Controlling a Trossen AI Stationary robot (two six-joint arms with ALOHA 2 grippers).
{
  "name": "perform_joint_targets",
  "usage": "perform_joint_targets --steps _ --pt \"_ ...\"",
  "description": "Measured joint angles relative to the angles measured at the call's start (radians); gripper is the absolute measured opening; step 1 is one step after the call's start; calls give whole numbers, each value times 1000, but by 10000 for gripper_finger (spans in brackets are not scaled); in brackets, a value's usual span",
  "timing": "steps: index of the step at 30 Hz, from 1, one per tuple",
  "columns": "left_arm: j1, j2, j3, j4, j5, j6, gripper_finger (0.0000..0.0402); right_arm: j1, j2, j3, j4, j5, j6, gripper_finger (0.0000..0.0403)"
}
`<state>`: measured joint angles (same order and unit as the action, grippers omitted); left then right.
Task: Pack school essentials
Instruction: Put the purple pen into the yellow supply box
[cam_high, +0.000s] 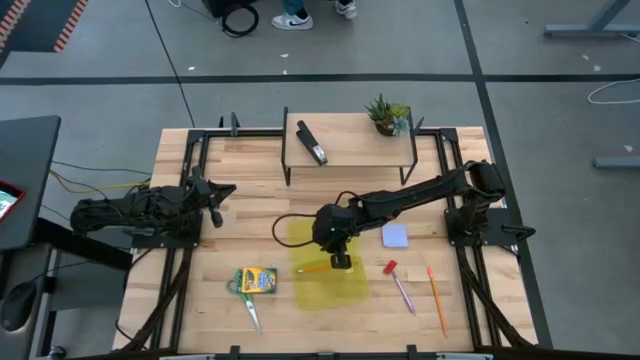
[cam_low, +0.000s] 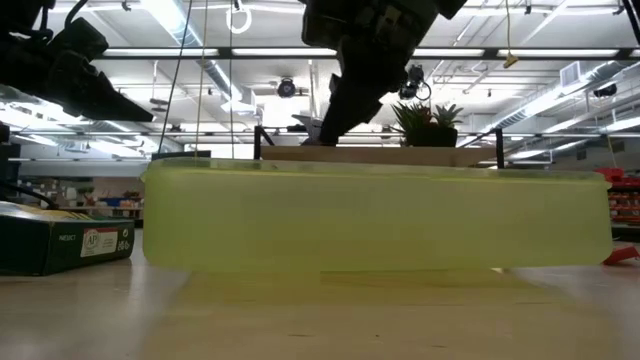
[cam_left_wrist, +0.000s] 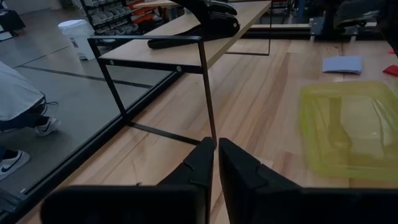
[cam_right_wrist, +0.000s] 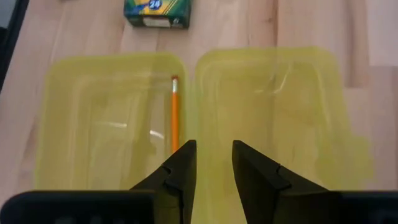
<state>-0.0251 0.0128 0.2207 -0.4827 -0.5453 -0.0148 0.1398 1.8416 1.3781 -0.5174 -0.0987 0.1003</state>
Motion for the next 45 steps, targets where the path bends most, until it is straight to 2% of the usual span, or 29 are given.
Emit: perform_joint_targets --steps 8,14,25,34,45 --pt "0 0 0 0 0 0 34 0 -10 -2 -95 -53 -18 112" --pt "0 0 0 0 0 0 28 -7 -81 -9 -116 -52 -64 118" --pt "0 0 0 -1 0 0 40 -26 -281 -238 -112 -49 -15 120" --pt "0 0 0 0 0 0 31 -26 -421 -422 -94 -45 65 122" --pt "0 0 0 0 0 0 39 -26 -531 -518 -98 -45 84 170"
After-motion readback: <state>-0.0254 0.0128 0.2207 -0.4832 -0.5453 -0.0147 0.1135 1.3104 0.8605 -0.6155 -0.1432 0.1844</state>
